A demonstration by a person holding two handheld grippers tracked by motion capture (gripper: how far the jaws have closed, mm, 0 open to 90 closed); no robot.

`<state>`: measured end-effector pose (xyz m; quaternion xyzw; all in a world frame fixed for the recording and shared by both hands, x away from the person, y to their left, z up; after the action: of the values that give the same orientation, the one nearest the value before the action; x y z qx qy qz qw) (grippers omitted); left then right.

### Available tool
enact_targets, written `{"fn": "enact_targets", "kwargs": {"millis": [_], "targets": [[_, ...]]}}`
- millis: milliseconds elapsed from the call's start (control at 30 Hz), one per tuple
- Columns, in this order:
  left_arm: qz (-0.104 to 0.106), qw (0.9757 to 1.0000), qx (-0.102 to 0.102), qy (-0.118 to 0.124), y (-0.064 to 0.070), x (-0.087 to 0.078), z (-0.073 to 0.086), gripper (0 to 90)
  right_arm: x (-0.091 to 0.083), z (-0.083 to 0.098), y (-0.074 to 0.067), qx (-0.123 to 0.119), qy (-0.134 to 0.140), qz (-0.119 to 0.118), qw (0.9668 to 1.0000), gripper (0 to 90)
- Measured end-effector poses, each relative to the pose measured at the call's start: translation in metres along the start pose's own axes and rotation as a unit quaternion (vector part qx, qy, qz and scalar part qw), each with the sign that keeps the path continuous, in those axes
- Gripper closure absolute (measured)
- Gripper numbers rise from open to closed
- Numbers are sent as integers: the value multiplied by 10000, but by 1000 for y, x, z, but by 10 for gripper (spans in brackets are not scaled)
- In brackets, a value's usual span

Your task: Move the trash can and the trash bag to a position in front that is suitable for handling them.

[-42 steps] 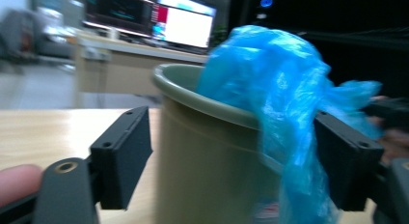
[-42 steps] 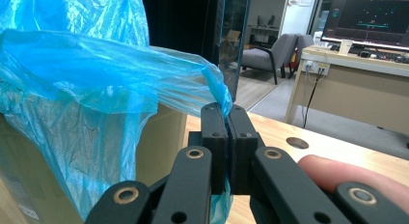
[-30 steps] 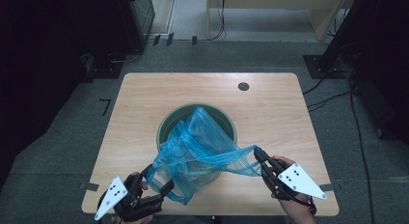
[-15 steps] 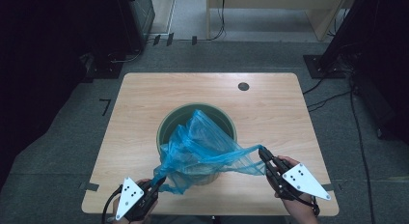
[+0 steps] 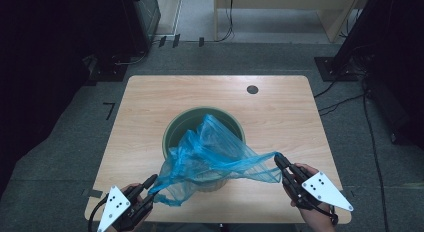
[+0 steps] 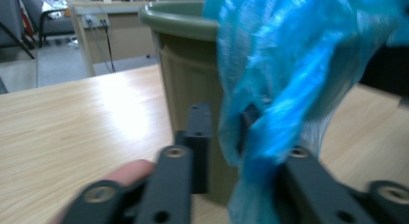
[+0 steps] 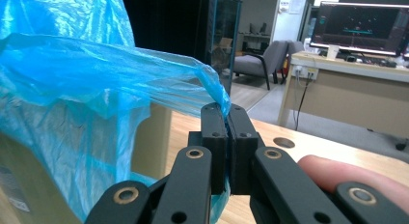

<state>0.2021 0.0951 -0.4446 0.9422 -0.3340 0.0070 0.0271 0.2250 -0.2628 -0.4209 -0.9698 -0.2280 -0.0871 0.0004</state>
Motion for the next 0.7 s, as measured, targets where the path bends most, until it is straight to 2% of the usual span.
{"fn": "enact_targets", "kwargs": {"millis": [100,167,200,267,367,433,467,600,667,700], "targets": [[193,9991,-329,179,4,1,-1,548,-1,3,2,96,-25,26,9999,894],[437,9971,-595,193,11,3,1,452,-1,4,-1,74,-37,-37,10000,893],[508,9963,-659,197,13,5,2,387,-1,4,-3,53,-38,-78,9999,893],[672,9951,-721,107,20,9,6,307,0,5,-6,-10,-53,-133,9999,893],[811,9929,-852,-191,26,17,17,280,1,9,-10,-62,-101,-191,9997,893],[860,9916,-928,-252,29,21,22,349,2,11,-10,-65,-111,-198,9997,893],[888,9918,-876,-273,31,22,23,392,2,11,-10,-68,-116,-196,9997,893],[641,9958,-417,-500,29,24,29,732,1,11,-8,-55,-98,-159,9998,893],[526,9958,-314,-687,23,23,33,877,1,11,-6,-41,-96,-114,9999,893],[494,9957,-286,-723,19,22,33,897,1,12,-5,-36,-112,-86,9999,893]]}}
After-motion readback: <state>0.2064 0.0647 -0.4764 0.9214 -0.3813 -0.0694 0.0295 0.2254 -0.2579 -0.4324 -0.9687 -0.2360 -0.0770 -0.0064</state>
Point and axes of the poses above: each handheld gripper's, and its own axes: x roughly forward along the jaws, z roughly out of its underside, y roughly to its right, the point moved 8 cm from there along x, roughly forward along the jaws, and after that the axes turned 13 degrees about y, right-handed, at the moved point
